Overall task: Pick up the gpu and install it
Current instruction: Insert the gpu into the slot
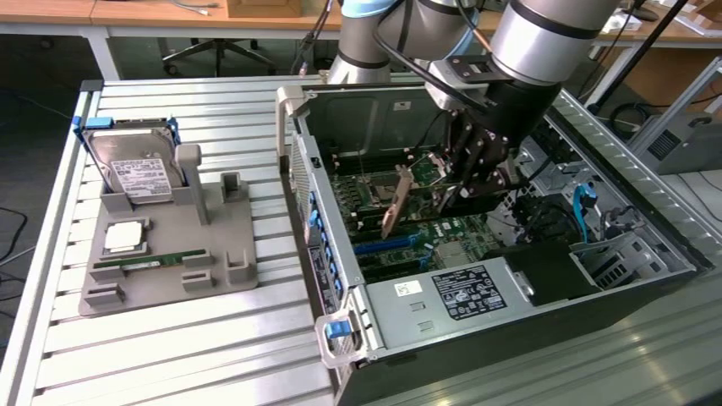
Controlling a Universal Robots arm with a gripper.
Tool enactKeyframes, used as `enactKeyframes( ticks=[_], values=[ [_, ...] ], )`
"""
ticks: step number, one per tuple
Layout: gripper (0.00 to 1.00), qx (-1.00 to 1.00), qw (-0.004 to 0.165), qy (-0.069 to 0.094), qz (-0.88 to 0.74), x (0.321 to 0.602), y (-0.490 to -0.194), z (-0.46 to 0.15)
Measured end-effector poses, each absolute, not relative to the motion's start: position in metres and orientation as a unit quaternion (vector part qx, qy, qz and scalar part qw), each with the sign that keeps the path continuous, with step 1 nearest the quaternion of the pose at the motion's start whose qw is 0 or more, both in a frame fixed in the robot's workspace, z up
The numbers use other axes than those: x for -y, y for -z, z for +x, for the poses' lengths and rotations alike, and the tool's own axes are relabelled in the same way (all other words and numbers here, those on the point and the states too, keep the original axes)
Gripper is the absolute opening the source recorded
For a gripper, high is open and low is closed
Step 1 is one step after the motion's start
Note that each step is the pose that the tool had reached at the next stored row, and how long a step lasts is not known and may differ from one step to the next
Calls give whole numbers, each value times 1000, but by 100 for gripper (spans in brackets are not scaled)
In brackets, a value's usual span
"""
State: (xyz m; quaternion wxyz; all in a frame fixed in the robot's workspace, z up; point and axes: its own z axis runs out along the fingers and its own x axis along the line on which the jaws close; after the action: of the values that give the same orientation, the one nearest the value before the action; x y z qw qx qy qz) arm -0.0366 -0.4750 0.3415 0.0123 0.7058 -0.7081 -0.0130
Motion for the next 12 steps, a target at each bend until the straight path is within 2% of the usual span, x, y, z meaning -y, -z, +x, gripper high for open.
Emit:
enactKeyframes(
  ticks=[12],
  values=[
    [27, 708, 12, 13, 706, 475, -341, -39]
  ],
)
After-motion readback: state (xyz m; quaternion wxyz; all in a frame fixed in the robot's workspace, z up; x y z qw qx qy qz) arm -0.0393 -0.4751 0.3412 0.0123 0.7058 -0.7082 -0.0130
